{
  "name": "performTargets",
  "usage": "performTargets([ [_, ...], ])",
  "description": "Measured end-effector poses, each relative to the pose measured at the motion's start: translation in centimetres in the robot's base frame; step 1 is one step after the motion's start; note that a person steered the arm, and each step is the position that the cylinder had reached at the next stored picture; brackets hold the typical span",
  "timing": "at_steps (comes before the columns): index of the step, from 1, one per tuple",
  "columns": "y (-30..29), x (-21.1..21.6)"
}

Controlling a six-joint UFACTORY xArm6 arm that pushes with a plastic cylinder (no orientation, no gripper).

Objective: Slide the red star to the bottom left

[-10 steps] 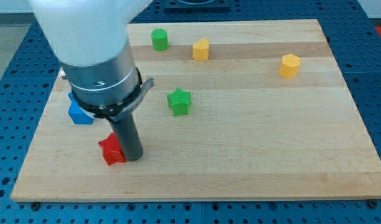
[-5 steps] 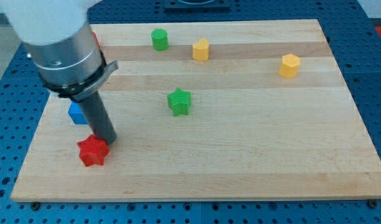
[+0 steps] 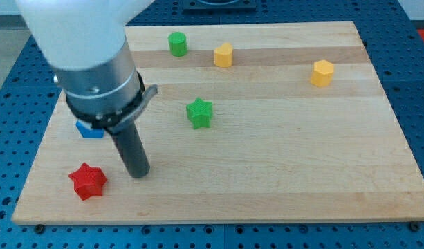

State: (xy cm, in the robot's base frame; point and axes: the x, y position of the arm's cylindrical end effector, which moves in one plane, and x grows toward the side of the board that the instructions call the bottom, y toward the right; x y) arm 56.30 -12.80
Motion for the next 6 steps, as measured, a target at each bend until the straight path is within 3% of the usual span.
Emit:
performTargets([
  [6,-6.1,1.0],
])
